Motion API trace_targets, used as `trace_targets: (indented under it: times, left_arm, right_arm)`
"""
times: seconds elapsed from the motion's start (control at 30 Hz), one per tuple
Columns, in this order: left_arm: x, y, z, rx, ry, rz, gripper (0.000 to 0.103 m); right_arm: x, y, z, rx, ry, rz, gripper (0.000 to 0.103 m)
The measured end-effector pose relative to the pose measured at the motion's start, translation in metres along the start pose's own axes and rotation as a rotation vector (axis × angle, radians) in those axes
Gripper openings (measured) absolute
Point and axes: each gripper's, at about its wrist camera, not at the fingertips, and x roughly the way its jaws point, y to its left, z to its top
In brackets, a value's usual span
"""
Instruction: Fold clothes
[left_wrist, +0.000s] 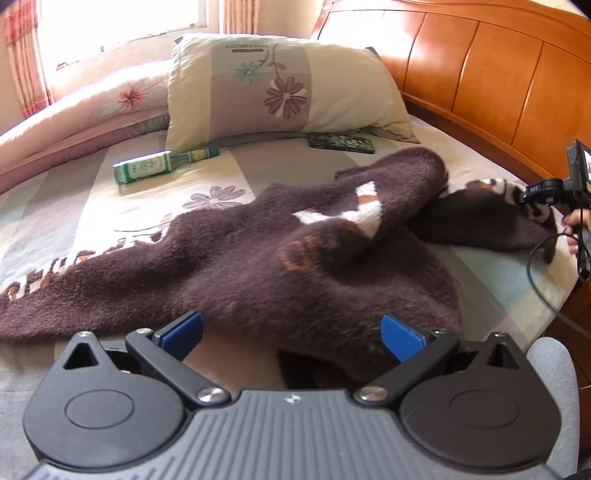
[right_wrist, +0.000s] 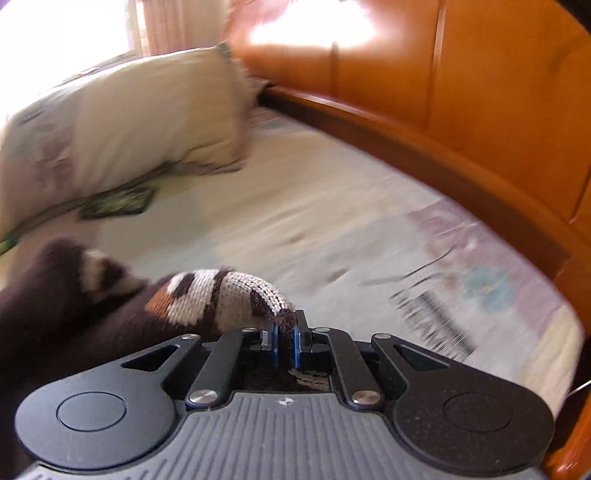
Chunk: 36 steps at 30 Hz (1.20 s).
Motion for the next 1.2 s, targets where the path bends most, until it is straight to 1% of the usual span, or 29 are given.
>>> trace_targets:
  times: [0.13, 0.2, 0.27, 0.3, 0.37, 0.4, 0.47, 0.53, 0.63, 0.67, 0.77, 0.87, 0.93, 1.0, 1.1, 1.17, 1.2]
  left_arm:
    - [0.0, 0.01, -0.002, -0.024, 0.001, 0.017, 0.102]
    - [0.001, 0.014, -0.004, -0.032, 0.002, 0.015, 0.102]
    - [0.002, 0.018, -0.005, -0.029, 0.003, 0.02, 0.102]
    - [0.003, 0.02, -0.005, -0.023, 0.004, 0.029, 0.102]
    - [0.005, 0.025, -0.005, -0.013, 0.009, 0.051, 0.102]
    - [0.005, 0.029, -0.005, -0.01, 0.011, 0.061, 0.102]
    - [0.007, 0.037, -0.003, -0.011, 0.012, 0.071, 0.102]
    - [0.008, 0.048, 0.0, -0.02, 0.007, 0.075, 0.102]
    - [0.014, 0.067, 0.009, -0.054, 0.006, 0.054, 0.102]
    - [0.016, 0.073, 0.012, -0.063, 0.006, 0.045, 0.102]
    - [0.028, 0.083, 0.023, -0.06, 0.014, 0.034, 0.102]
    - [0.041, 0.088, 0.032, -0.043, 0.02, 0.03, 0.102]
    - [0.05, 0.089, 0.036, -0.035, 0.027, 0.013, 0.102]
    - [0.06, 0.091, 0.039, -0.033, 0.036, -0.011, 0.102]
    - [0.074, 0.096, 0.042, -0.034, 0.043, -0.036, 0.102]
    - [0.08, 0.1, 0.04, -0.042, 0.049, -0.04, 0.102]
    - [0.082, 0.102, 0.037, -0.049, 0.053, -0.045, 0.102]
  right_arm:
    - [0.008, -0.014, 0.014, -0.004, -0.016, -0.112, 0.009]
    - [0.011, -0.016, 0.017, -0.002, -0.01, -0.158, 0.013]
    - [0.01, -0.014, 0.016, 0.004, 0.004, -0.174, 0.026]
    - [0.004, -0.011, 0.014, -0.001, -0.008, -0.177, 0.029]
    - [-0.01, -0.004, 0.01, -0.027, -0.054, -0.176, 0.058]
    - [-0.017, 0.0, 0.008, -0.036, -0.077, -0.158, 0.062]
    - [-0.033, 0.01, 0.006, -0.059, -0.105, -0.078, 0.064]
    - [-0.042, 0.025, 0.011, -0.079, -0.093, 0.031, 0.064]
    - [-0.054, 0.05, 0.02, -0.116, -0.062, 0.196, 0.064]
    - [-0.056, 0.062, 0.024, -0.137, -0.052, 0.247, 0.064]
    - [-0.06, 0.113, 0.035, -0.255, -0.013, 0.384, 0.064]
    - [-0.058, 0.165, 0.042, -0.359, 0.013, 0.463, 0.064]
    - [-0.056, 0.2, 0.046, -0.421, 0.031, 0.51, 0.063]
    - [-0.054, 0.229, 0.049, -0.443, 0.048, 0.554, 0.062]
    - [-0.049, 0.26, 0.044, -0.447, 0.103, 0.653, 0.062]
    - [-0.05, 0.272, 0.033, -0.465, 0.127, 0.707, 0.062]
    - [-0.053, 0.271, 0.027, -0.47, 0.132, 0.718, 0.062]
